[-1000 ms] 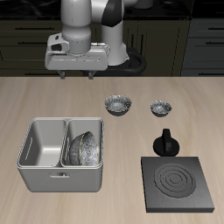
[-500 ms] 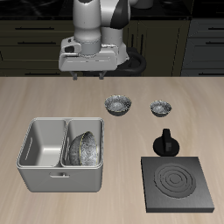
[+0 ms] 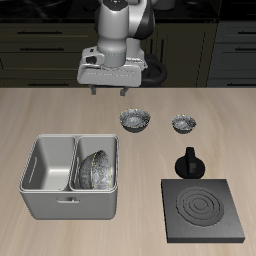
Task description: Place the largest bowl in the left side of the drainer and the medium bowl in the right side
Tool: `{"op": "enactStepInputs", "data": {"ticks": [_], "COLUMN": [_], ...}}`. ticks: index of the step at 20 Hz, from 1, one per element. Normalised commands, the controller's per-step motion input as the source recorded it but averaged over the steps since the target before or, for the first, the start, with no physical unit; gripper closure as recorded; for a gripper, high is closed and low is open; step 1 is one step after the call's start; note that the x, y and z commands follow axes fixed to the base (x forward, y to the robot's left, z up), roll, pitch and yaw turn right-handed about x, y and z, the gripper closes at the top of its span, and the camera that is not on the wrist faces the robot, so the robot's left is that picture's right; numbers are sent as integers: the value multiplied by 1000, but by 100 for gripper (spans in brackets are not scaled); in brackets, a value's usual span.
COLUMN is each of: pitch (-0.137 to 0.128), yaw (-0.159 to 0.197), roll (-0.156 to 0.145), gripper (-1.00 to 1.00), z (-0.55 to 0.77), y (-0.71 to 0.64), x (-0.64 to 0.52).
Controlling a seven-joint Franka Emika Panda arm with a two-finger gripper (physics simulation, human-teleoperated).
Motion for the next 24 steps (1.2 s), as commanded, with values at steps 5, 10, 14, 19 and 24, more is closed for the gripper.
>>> {"op": "enactStepInputs", "data": {"ticks": [5, 10, 14, 19, 24], "pitch": [-47, 25, 47, 47, 69], "yaw": [15, 5, -17, 1, 23], "roll": [-31, 10, -7, -1, 55], "gripper": [-100, -100, -100, -100, -100], "z": [-92, -243, -237, -349, -397], "y": [255, 127, -19, -6, 113], "x": [-189, -137, 61, 72, -24]}}
